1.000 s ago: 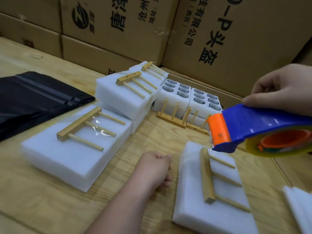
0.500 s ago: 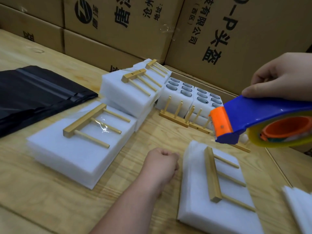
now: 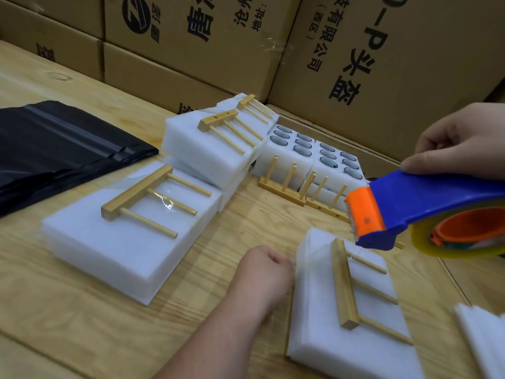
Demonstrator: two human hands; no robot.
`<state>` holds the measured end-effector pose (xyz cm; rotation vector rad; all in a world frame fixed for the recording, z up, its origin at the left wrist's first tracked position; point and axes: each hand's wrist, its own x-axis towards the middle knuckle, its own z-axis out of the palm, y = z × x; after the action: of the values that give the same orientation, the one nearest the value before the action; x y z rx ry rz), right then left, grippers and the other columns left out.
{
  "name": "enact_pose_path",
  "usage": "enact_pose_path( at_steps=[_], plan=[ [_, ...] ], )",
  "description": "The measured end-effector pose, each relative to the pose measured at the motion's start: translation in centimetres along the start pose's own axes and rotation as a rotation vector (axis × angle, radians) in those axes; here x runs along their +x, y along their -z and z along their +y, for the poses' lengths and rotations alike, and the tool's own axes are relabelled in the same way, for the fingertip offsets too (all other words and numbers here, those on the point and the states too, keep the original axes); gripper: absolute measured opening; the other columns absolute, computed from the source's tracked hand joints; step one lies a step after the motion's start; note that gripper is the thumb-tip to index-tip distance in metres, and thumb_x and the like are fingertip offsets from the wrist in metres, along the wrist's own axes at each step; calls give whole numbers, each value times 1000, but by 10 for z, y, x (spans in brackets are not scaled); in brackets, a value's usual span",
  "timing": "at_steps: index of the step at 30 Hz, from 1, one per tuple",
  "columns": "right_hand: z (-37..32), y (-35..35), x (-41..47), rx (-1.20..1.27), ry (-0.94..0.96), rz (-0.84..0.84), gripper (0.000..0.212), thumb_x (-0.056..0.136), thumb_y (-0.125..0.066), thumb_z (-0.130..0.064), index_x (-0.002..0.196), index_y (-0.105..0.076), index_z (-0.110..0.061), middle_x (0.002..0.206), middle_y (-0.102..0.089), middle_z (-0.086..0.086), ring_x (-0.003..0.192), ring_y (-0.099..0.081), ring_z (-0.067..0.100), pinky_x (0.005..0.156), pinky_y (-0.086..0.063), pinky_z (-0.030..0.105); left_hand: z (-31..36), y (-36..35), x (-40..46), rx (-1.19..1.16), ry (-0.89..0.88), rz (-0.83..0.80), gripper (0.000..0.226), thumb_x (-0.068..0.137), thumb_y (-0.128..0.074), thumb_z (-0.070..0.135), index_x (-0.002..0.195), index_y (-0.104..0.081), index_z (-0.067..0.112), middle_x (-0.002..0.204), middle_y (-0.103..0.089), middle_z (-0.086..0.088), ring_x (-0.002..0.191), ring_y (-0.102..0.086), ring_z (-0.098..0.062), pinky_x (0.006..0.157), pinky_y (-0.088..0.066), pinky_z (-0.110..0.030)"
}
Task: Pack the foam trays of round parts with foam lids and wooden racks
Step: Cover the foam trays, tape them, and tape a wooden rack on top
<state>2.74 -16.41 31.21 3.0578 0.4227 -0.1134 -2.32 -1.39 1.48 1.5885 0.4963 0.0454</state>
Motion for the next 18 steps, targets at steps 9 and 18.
enact_pose_path(
  at_steps=[9, 18],
  plan=[
    [-10, -4, 11, 28, 44, 10, 50, 48, -56, -88, 77, -72, -50, 65, -74, -6, 59, -73, 11, 58, -59, 32, 1, -1, -3, 112, -12, 3, 26, 86, -67, 45, 79, -59, 21, 78, -73, -1, 81, -73, -28, 77, -61, -41],
    [-10, -4, 18, 9, 44, -22, 54, 48, -56, -91, 79, -72, -50, 68, -75, -7, 61, -74, 11, 63, -64, 40, 4, -5, -4, 179, -31, -27, 24, 91, -60, 42, 81, -55, 20, 59, -70, -5, 52, -69, -24, 53, -58, -30]
  ],
)
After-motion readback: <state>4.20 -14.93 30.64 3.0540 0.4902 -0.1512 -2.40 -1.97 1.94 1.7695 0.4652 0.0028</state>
